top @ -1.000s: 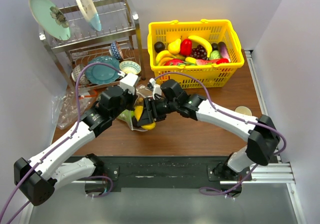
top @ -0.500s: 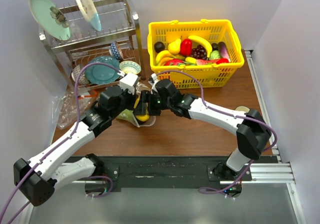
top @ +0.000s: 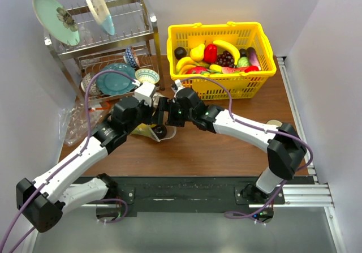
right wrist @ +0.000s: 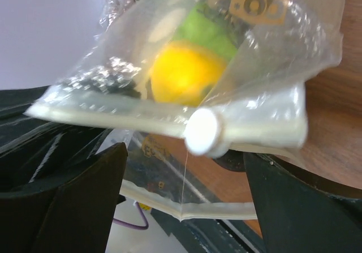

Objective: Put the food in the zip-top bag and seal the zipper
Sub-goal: Place the fake fruit in the zipper food storage bag, then adjust the zipper food storage bag at the center of the board.

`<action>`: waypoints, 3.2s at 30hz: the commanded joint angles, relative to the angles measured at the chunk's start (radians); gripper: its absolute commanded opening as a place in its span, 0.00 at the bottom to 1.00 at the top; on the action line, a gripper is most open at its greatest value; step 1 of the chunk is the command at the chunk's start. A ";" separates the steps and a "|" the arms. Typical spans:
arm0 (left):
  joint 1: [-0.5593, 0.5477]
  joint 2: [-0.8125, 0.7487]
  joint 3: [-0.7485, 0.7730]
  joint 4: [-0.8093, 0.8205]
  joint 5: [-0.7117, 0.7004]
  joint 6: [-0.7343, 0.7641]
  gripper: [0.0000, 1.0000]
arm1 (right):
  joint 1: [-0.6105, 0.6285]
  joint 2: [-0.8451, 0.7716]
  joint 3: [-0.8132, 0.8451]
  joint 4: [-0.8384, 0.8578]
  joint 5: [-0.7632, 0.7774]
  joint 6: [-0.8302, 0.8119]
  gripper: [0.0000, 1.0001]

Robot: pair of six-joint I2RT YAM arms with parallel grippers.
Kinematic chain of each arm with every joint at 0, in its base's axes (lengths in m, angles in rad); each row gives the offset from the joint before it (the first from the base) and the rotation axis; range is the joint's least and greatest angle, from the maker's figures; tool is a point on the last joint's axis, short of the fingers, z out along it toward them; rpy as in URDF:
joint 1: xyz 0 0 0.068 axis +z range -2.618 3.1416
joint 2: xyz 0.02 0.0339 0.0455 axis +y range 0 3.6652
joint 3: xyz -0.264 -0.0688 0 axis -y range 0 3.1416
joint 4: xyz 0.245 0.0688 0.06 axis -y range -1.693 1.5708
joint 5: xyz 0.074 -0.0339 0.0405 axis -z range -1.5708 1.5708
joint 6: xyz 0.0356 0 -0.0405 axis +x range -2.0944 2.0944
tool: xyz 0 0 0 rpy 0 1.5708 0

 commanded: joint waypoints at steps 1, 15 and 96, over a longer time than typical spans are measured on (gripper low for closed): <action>0.007 0.022 0.049 0.007 -0.003 -0.025 0.00 | 0.001 -0.123 0.010 -0.018 0.068 -0.060 0.85; 0.007 0.053 0.101 -0.025 0.000 -0.047 0.00 | 0.007 -0.279 -0.155 -0.176 0.166 -0.217 0.70; 0.007 0.088 0.371 -0.430 -0.029 -0.097 0.00 | -0.012 -0.320 0.019 -0.308 0.063 -0.341 0.50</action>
